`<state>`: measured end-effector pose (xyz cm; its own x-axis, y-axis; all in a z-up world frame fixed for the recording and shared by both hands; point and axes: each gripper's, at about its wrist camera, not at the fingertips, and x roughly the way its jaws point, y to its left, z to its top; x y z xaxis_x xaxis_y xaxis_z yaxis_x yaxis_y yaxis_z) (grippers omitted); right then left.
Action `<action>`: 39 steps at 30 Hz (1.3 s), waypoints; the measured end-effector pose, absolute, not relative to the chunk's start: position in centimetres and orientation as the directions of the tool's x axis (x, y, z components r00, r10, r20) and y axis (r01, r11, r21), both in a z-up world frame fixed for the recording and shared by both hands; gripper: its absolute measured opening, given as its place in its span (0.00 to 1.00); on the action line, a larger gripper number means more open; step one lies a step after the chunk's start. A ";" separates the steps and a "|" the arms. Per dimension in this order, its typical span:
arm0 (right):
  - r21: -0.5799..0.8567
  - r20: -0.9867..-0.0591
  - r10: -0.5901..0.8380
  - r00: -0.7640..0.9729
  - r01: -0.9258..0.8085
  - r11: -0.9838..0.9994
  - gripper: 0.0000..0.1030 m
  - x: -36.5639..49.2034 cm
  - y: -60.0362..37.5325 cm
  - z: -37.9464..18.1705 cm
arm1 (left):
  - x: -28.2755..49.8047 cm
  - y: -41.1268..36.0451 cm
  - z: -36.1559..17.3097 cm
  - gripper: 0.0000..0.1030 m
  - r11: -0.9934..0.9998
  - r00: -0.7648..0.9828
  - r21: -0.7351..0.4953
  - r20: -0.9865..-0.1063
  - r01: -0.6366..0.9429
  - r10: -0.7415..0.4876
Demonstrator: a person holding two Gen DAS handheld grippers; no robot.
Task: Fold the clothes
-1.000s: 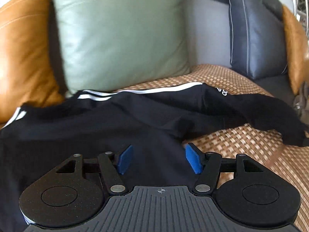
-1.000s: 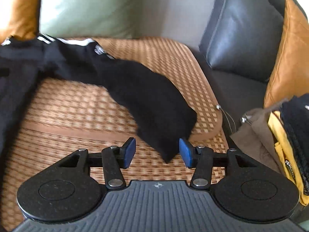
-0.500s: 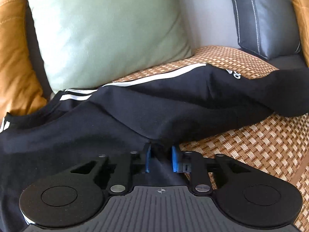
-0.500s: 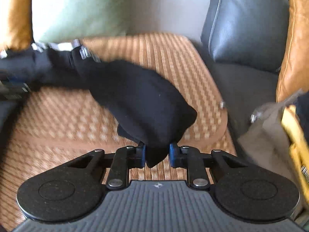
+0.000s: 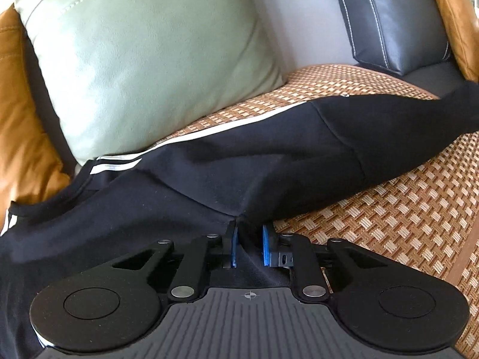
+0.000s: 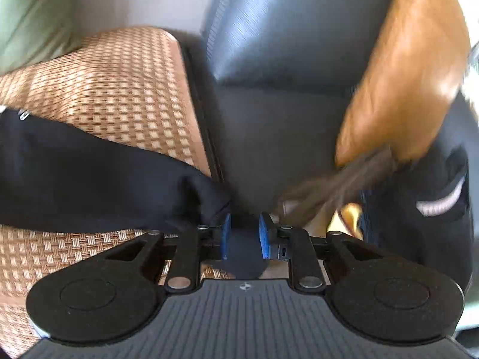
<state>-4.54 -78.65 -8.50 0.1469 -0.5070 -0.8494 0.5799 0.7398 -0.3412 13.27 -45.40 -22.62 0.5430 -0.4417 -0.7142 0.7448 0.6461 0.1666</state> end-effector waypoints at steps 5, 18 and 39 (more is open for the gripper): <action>-0.369 -0.828 -0.531 0.182 0.536 0.759 0.38 -4.6 -77.5 -7.6 | 13.0 -45.4 -22.5 0.11 0.646 0.548 0.178 -0.715 0.742 -0.433; -0.189 -0.843 -0.491 0.220 0.733 0.653 0.60 -7.6 -80.1 -9.3 | 13.0 -45.4 -22.7 0.14 0.635 0.548 0.184 -0.710 0.750 -0.442; -0.172 -0.769 -0.601 0.216 0.836 0.521 0.00 -11.3 -84.0 -10.0 | 13.2 -45.5 -22.3 0.18 0.652 0.542 0.163 -0.718 0.741 -0.437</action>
<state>-11.31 -83.97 -10.01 0.2159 -0.6011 -0.7695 0.8359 0.5211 -0.1725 13.23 -45.48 -22.30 0.5423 -0.4365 -0.7178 0.7405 0.6519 0.1630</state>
